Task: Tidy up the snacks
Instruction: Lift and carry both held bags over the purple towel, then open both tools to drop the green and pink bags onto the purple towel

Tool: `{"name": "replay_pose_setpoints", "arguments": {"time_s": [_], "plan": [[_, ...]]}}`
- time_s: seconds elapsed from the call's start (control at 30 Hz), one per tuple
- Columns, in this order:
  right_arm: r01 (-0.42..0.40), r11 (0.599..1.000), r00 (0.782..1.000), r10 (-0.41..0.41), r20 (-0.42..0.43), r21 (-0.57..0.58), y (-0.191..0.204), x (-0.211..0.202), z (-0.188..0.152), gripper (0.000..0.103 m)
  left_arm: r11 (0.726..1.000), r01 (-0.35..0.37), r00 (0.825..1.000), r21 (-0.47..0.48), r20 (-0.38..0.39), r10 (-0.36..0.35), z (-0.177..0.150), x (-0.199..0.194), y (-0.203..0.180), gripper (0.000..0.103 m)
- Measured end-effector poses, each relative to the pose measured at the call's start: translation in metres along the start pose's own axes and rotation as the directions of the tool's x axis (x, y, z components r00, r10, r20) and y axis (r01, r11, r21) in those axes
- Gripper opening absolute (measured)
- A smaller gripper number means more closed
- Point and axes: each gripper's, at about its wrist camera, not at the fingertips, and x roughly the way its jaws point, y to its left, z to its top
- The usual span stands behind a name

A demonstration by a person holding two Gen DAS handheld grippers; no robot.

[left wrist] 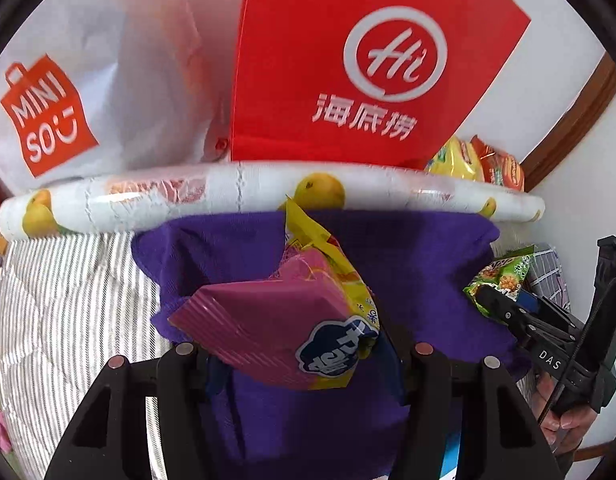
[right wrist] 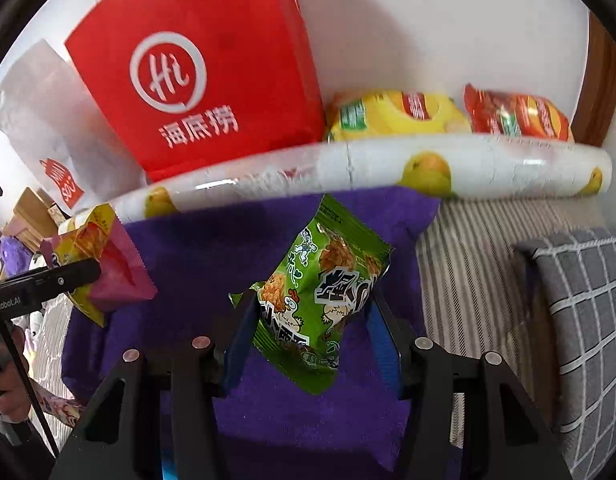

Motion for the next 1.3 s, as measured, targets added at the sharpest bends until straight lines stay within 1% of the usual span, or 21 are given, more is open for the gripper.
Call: {"name": "replay_pose_setpoints", "arguments": {"time_s": [0.07, 0.17, 0.27, 0.37, 0.5, 0.57, 0.63, 0.67, 0.73, 0.77, 0.83, 0.9, 0.97, 1.1, 1.17, 1.3], "plan": [[-0.002, 1.0, 1.0, 0.002, -0.019, 0.001, 0.0, 0.005, -0.002, 0.054, 1.0, -0.004, 1.0, 0.013, -0.009, 0.004, -0.001, 0.002, -0.003, 0.058], [0.006, 1.0, 1.0, -0.006, -0.021, -0.001, 0.0, 0.006, -0.003, 0.054, 1.0, 0.0, 1.0, 0.019, -0.012, 0.0, -0.003, 0.002, -0.006, 0.058], [0.012, 1.0, 1.0, -0.012, -0.024, -0.005, -0.001, 0.007, -0.004, 0.054, 1.0, -0.01, 1.0, 0.025, -0.012, 0.011, -0.005, 0.001, -0.007, 0.058], [0.016, 1.0, 0.999, -0.017, -0.041, -0.008, -0.001, 0.011, -0.004, 0.054, 1.0, -0.022, 1.0, 0.016, -0.02, 0.022, -0.004, 0.004, -0.009, 0.058], [0.008, 1.0, 0.999, -0.009, -0.051, -0.01, -0.001, 0.013, -0.004, 0.055, 1.0, -0.018, 0.999, 0.002, -0.029, 0.018, -0.003, 0.009, -0.009, 0.058], [0.004, 1.0, 0.998, -0.004, -0.056, -0.015, 0.0, 0.014, -0.004, 0.056, 1.0, -0.016, 0.999, -0.004, -0.035, 0.016, -0.003, 0.012, -0.009, 0.058], [-0.007, 1.0, 0.998, 0.006, -0.055, -0.024, 0.001, 0.013, -0.004, 0.064, 1.0, -0.011, 0.999, -0.005, -0.042, 0.011, -0.003, 0.014, -0.009, 0.059], [-0.014, 0.999, 0.999, 0.012, -0.048, -0.031, 0.003, 0.011, -0.004, 0.067, 1.0, -0.009, 0.999, -0.004, -0.043, 0.009, -0.003, 0.014, -0.009, 0.059], [-0.028, 0.998, 0.999, 0.027, -0.022, -0.053, 0.006, 0.005, -0.004, 0.075, 1.0, -0.003, 0.999, -0.001, -0.041, 0.003, -0.003, 0.013, -0.009, 0.059], [-0.031, 0.997, 1.0, 0.031, 0.004, -0.067, 0.008, -0.002, -0.004, 0.076, 1.0, 0.001, 0.999, 0.0, -0.038, -0.001, -0.003, 0.013, -0.01, 0.059], [-0.037, 0.996, 0.998, 0.04, 0.043, -0.08, 0.01, -0.013, -0.004, 0.081, 1.0, 0.01, 0.999, 0.002, -0.036, -0.009, -0.003, 0.011, -0.009, 0.059], [-0.049, 0.996, 0.996, 0.054, 0.074, -0.076, 0.011, -0.025, -0.002, 0.084, 1.0, 0.025, 0.999, -0.001, -0.034, -0.025, -0.002, 0.009, -0.009, 0.063], [-0.071, 0.996, 0.992, 0.077, 0.101, -0.055, 0.012, -0.037, 0.001, 0.084, 1.0, 0.031, 0.999, 0.001, -0.025, -0.031, -0.001, 0.004, -0.009, 0.072], [-0.083, 0.996, 0.99, 0.086, 0.111, -0.038, 0.018, -0.052, 0.005, 0.084, 0.999, 0.044, 0.999, 0.011, 0.01, -0.044, 0.001, -0.012, -0.01, 0.074], [-0.08, 0.996, 0.989, 0.084, 0.125, -0.04, 0.022, -0.061, 0.003, 0.084, 0.998, 0.053, 0.998, 0.019, 0.021, -0.053, 0.001, -0.022, -0.011, 0.08], [-0.038, 0.998, 0.989, 0.045, 0.144, -0.049, 0.033, -0.079, -0.005, 0.084, 0.997, 0.05, 0.997, 0.051, 0.052, -0.053, -0.001, -0.04, -0.017, 0.08]]}}
